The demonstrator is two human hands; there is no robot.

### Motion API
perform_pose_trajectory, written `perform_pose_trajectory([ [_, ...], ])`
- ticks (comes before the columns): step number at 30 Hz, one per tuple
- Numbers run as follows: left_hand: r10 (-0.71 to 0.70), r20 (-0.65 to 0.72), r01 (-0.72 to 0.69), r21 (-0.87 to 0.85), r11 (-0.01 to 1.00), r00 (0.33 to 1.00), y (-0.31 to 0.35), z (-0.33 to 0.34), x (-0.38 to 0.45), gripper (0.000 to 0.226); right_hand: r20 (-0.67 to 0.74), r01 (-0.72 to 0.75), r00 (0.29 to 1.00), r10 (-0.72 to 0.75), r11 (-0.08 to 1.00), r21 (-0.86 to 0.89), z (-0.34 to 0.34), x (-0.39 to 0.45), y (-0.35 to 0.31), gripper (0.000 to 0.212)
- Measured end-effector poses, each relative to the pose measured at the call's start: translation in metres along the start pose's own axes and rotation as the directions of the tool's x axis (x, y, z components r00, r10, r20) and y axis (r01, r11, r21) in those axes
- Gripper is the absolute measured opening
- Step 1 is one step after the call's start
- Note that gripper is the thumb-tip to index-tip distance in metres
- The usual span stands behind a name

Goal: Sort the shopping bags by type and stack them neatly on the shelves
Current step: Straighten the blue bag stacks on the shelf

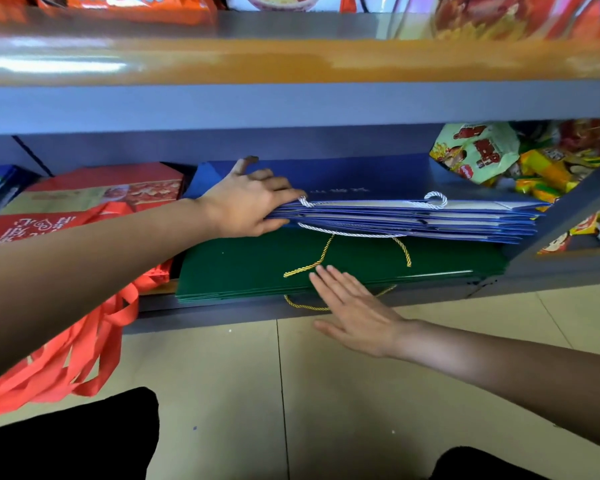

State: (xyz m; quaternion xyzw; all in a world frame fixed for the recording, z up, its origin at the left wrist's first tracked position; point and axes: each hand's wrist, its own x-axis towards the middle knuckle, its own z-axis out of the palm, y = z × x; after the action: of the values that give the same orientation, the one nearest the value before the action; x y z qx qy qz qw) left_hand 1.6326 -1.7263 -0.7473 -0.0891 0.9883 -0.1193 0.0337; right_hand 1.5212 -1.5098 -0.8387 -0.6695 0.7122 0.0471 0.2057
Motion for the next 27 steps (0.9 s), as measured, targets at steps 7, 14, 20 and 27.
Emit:
perform_pose_trajectory([
  [7, 0.005, -0.01, -0.005, -0.001, 1.0, 1.0, 0.0, -0.001, 0.0, 0.054, -0.013, -0.19, 0.981, 0.195, 0.968, 0.167, -0.012, 0.063, -0.026, 0.068],
  [14, 0.015, 0.013, -0.016, 0.037, 0.999, 1.0, 0.009, 0.01, -0.006, 0.057, -0.361, 0.153, 0.913, -0.192, 0.979, -0.135, -0.036, -0.008, -0.01, 0.039],
  [20, 0.11, -0.147, -0.101, 0.062, 0.993, 0.983, 0.02, 0.03, -0.013, 0.058, -0.506, 0.021, 0.841, -0.191, 0.946, -0.322, -0.062, -0.016, 0.064, 0.058],
  [27, -0.148, 0.289, 0.184, -0.103, 0.977, 0.946, 0.05, 0.065, -0.02, 0.105, -0.299, 0.041, 0.929, -0.216, 0.865, -0.5, -0.053, -0.016, 0.099, 0.103],
])
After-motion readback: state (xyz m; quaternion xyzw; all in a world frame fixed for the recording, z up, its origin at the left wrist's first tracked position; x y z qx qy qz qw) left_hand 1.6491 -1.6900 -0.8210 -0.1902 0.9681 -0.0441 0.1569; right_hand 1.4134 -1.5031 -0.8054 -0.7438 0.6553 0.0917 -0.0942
